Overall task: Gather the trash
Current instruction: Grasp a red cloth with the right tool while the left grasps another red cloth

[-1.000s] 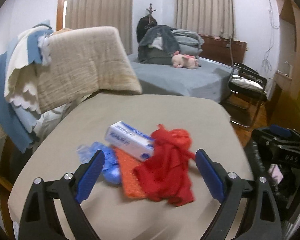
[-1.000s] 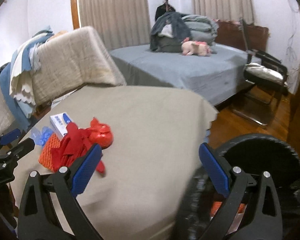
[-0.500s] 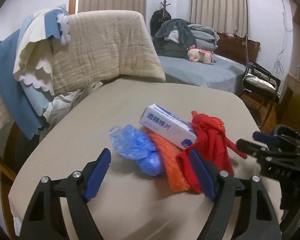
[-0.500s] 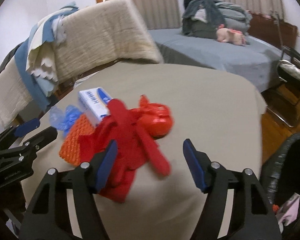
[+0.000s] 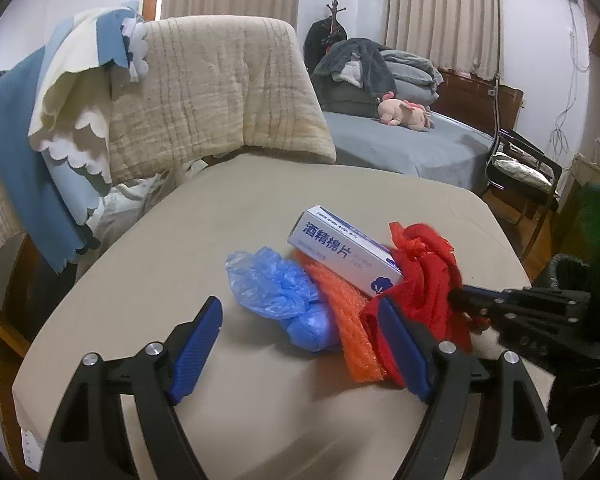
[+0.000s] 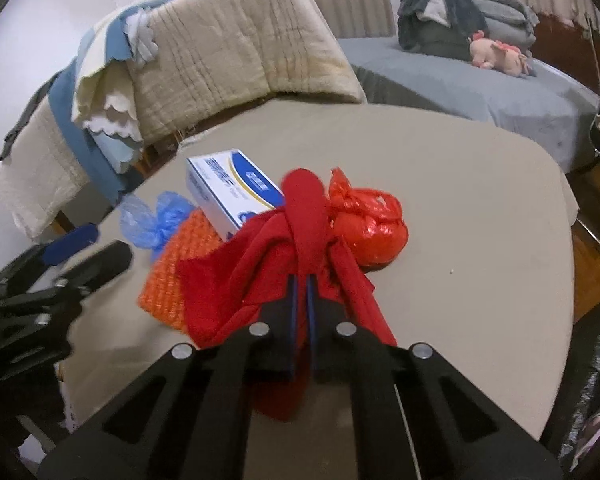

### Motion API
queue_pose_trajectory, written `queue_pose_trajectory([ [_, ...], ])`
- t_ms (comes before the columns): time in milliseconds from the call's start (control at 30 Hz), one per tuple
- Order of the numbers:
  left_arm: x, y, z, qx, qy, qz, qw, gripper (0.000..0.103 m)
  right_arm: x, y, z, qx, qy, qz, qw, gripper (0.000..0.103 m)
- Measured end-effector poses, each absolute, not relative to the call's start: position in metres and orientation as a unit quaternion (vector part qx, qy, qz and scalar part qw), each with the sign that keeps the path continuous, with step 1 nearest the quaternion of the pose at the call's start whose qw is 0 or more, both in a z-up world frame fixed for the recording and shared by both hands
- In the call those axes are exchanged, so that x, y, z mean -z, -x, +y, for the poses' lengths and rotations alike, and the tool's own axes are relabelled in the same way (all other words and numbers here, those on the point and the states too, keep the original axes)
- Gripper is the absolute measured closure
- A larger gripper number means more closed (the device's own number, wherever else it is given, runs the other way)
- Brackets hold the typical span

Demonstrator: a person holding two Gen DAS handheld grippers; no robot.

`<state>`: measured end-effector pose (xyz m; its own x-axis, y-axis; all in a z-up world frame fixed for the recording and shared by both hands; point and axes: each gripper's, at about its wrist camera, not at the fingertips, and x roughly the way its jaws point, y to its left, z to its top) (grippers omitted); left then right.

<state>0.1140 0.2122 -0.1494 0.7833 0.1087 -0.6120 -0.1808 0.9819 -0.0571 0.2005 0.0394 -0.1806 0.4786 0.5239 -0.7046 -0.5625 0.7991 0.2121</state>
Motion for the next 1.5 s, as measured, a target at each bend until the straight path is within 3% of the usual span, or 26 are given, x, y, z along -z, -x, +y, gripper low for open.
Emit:
queue_pose_trajectory([
  [400,0.145,-0.116,0.186,-0.049,0.053,0.318,0.945,0.024,0.138,-0.188,-0.018,-0.297,-0.006,0.379,0.876,0.101],
  [900,0.164,-0.146,0.135,0.007,0.04,0.345,0.938,0.025,0.164,-0.204,-0.059,-0.228,0.0,0.4,0.888,0.101],
  [1100,0.177,-0.165,0.121,0.031,0.034,0.364,0.93,0.045,0.176,-0.207,-0.06,-0.223,-0.001,0.414,0.883,0.101],
  [1267,0.186,-0.173,0.11,0.05,0.024,0.381,0.923,0.094,0.181,-0.211,-0.061,-0.221,-0.001,0.423,0.879,0.096],
  [1300,0.187,-0.173,0.108,0.052,0.026,0.382,0.922,0.096,0.183,-0.212,-0.06,-0.221,0.0,0.427,0.877,0.092],
  [1400,0.185,-0.169,0.111,0.051,0.031,0.375,0.925,0.101,0.188,-0.215,-0.058,-0.214,0.005,0.435,0.875,0.06],
  [1500,0.178,-0.162,0.116,0.044,0.042,0.362,0.93,0.101,0.195,-0.218,-0.056,-0.206,0.005,0.442,0.873,0.053],
])
